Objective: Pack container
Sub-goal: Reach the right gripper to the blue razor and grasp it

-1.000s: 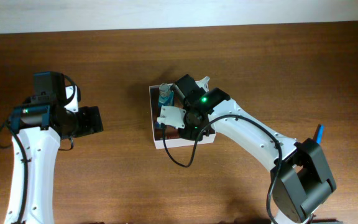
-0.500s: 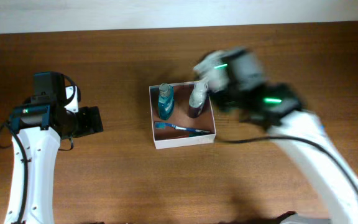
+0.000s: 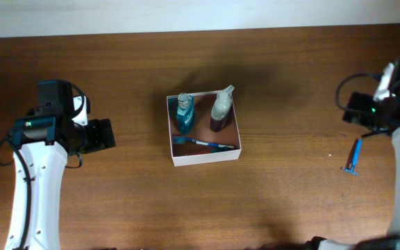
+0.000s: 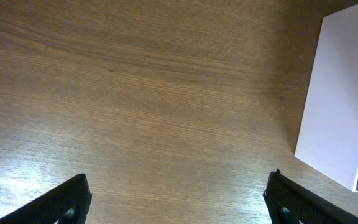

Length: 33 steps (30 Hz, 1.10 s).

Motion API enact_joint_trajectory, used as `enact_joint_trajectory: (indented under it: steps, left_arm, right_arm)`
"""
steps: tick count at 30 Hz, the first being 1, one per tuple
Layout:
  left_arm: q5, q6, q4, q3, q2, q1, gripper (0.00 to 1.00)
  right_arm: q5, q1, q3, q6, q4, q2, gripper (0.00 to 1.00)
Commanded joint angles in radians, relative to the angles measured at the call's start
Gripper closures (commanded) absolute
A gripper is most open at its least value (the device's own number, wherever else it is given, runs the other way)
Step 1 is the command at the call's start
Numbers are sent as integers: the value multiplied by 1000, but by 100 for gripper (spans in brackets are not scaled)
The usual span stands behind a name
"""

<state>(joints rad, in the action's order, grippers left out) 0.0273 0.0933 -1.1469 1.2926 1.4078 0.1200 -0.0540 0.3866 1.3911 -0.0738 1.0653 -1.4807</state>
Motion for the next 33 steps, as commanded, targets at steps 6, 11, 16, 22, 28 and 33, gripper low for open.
enact_joint_trajectory:
  steps: [6,11,16,22,28,33]
  left_arm:
    - [11,-20,-1,-2,-14,3,10]
    - [11,-20,-1,-2,-14,3,10]
    - [11,-20,0,-2,-14,3,10]
    - [11,-20,-1,-2,-14,3,10]
    - [11,-20,-2,-2,-14,3,10]
    - [11,-20,-2,-2,-14,3,10]
  right_arm:
    - [49,144,-170,-20,-104,-182,16]
    - [90,151,-217,-10,-162,-284,16]
    - [92,151,-217,-10,-166,-361,17]
    - [88,151,-223,-9,-177,-417,17]
    - [88,151,-224,-9,-188,-440,17]
    - [88,151,-224,-9,-196,-441,23]
